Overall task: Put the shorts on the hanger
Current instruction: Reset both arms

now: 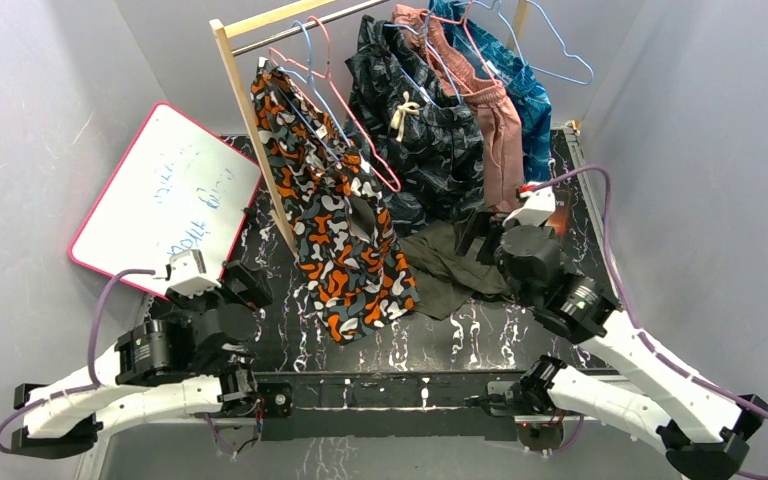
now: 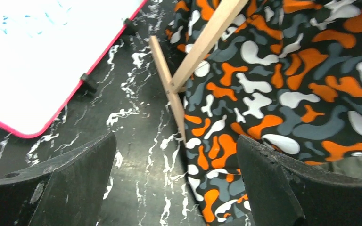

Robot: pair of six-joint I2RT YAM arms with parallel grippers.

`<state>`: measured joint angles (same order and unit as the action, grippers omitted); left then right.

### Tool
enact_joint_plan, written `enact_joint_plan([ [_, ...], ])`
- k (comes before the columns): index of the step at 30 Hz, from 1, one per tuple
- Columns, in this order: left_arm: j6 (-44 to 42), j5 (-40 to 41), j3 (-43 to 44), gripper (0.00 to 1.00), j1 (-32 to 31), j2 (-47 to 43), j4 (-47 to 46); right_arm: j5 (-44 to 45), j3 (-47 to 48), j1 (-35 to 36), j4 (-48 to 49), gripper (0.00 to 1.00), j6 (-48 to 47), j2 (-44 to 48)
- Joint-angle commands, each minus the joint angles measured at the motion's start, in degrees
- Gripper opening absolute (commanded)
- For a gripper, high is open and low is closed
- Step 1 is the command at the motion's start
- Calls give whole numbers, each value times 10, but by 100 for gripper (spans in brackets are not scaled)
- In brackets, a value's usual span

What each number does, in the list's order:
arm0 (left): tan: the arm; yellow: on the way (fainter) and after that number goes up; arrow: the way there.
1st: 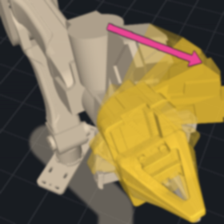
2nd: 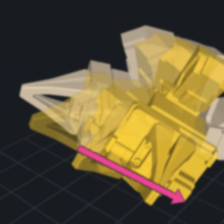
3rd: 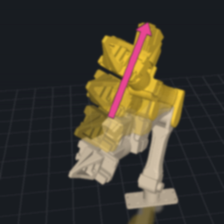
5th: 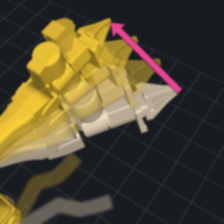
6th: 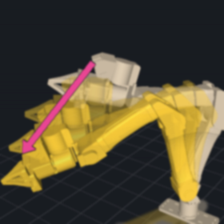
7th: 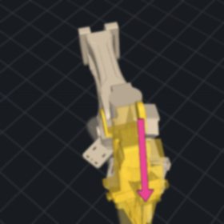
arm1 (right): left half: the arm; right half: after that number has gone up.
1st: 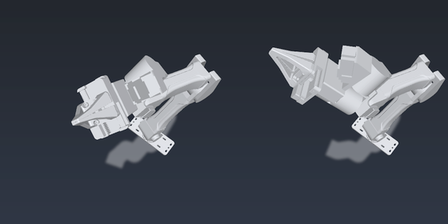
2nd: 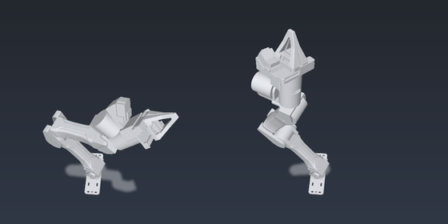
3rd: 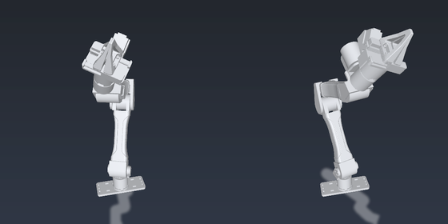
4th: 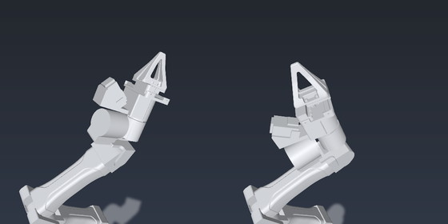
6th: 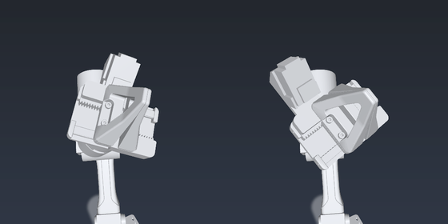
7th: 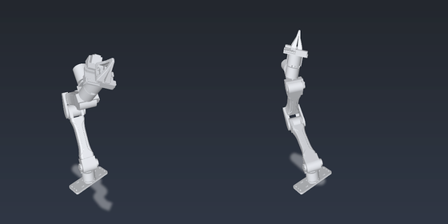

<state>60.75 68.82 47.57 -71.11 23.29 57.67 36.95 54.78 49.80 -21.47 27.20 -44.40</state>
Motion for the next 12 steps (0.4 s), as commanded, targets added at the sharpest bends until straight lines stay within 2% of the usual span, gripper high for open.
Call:
enact_joint_plan([
  [1,195,50,48,98,-3,71,183,79,-50,-14,-66,96,119,3],
  [7,233,51,49,98,-3,106,206,139,-70,-15,-67,98,161,39],
  [12,101,40,39,98,-3,95,110,186,-68,-15,-92,98,231,27],
])
